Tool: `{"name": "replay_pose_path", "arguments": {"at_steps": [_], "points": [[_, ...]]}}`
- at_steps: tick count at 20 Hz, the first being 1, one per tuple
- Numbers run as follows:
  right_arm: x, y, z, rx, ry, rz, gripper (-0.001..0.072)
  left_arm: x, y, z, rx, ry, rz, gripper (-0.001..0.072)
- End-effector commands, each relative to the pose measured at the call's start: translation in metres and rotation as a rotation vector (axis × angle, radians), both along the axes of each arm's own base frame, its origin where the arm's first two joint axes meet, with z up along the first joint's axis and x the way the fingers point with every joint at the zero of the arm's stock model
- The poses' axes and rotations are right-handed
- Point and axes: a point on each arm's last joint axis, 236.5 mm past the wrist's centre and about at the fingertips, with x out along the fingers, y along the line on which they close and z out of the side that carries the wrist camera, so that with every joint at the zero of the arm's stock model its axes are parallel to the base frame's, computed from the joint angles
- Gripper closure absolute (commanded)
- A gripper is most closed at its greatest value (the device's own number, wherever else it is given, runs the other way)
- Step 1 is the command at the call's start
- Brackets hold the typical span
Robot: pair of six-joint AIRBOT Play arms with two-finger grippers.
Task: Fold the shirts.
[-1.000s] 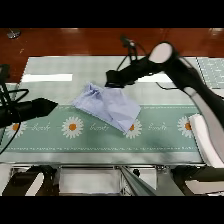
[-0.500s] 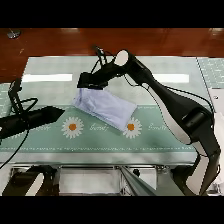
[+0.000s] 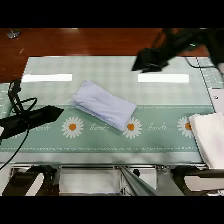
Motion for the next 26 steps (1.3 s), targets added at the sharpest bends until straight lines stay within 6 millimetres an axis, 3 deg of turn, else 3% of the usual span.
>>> {"name": "replay_pose_path", "arguments": {"at_steps": [1,3,6,8,11,16,20,21,22,24,26], "points": [[-0.036,-0.095,-0.025,-0.145,-0.114,-0.332,0.0081,-0.001,0.001,-0.004,0.005,0.008,0.001,0.0685],[-0.073,-0.097,-0.082,-0.055,-0.053,-0.557,0.0081,-0.005,-0.007,-0.010,-0.025,0.050,-0.018,0.0685],[-0.117,-0.053,-0.164,0.126,0.139,-0.692,0.0081,-0.007,-0.030,-0.026,-0.036,0.104,-0.081,0.0685],[-0.129,-0.029,-0.194,0.140,0.224,-0.669,0.0081,-0.013,-0.044,-0.051,-0.025,0.195,-0.131,0.0685],[-0.130,0.003,-0.216,0.164,0.323,-0.608,0.0081,-0.023,-0.062,-0.073,-0.007,0.266,-0.198,0.0685],[-0.096,0.041,-0.222,0.251,0.409,-0.550,0.0081,-0.022,-0.068,-0.075,-0.001,0.255,-0.207,0.0685],[-0.097,0.081,-0.227,0.253,0.477,-0.415,0.0124,-0.021,-0.067,-0.075,-0.001,0.251,-0.205,0.0685],[-0.101,0.094,-0.222,0.253,0.464,-0.341,0.0361,-0.020,-0.067,-0.075,-0.001,0.250,-0.204,0.0684],[-0.102,0.105,-0.212,0.263,0.434,-0.271,0.0697,-0.020,-0.067,-0.075,-0.001,0.250,-0.204,0.0685],[-0.078,0.114,-0.172,0.304,0.329,-0.178,0.0692,-0.020,-0.067,-0.075,-0.001,0.250,-0.204,0.0685],[-0.037,0.108,-0.111,0.323,0.196,-0.130,0.0692,-0.020,-0.067,-0.075,-0.001,0.250,-0.204,0.0685]]}}
